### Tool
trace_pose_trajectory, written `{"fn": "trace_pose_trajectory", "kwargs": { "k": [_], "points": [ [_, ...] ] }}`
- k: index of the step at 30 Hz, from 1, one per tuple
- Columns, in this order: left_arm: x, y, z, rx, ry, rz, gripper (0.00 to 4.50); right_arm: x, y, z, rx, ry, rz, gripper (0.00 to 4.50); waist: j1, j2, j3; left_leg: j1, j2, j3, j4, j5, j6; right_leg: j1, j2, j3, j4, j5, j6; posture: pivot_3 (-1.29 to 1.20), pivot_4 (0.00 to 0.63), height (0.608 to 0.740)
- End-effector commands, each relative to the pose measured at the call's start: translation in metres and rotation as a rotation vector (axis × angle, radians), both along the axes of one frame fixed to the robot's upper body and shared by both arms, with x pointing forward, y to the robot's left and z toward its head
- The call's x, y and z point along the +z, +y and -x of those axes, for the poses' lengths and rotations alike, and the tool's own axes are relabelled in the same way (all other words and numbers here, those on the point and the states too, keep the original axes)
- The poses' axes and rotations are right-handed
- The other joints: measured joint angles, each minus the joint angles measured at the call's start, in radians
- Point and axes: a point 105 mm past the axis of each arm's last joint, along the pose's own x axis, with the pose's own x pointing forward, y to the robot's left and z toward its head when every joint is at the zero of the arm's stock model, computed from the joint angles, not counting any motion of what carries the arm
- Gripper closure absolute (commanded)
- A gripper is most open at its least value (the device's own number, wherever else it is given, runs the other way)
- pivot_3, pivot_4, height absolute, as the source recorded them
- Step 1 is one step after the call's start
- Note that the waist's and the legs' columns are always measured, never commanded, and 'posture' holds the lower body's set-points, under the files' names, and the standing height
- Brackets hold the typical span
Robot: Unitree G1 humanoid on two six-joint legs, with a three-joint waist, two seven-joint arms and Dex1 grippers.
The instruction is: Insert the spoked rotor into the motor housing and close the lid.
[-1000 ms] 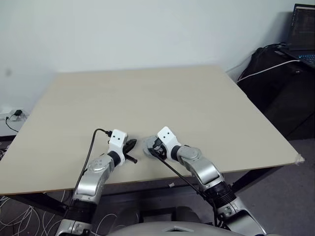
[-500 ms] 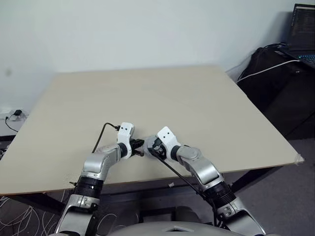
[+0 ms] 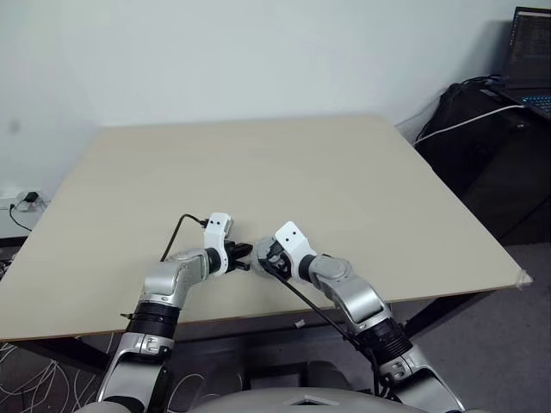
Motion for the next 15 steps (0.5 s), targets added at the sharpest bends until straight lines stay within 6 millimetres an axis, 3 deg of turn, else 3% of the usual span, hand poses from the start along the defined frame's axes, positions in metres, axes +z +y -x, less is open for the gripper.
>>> {"fn": "trace_pose_trajectory", "kwargs": {
  "k": [1,15],
  "points": [
    [0.015,-0.011,-0.008,-0.029,-0.045,0.029,4.5,-0.011,-0.002,0.006,-0.008,0.046,0.031,1.29,-0.001,0.0,0.0,0.0,0.0,0.0,0.0,0.0,0.0,0.0,0.0,0.0,0.0,0.0,0.0,0.0,0.0,0.74],
    [0.005,-0.017,-0.004,-0.078,-0.005,-0.038,4.5,-0.008,0.0,0.006,-0.012,0.041,0.006,1.29,-0.001,0.0,0.0,0.0,0.0,0.0,0.0,0.0,0.0,0.0,0.0,0.0,0.0,0.0,0.0,0.0,0.0,0.74]
  ]
}}
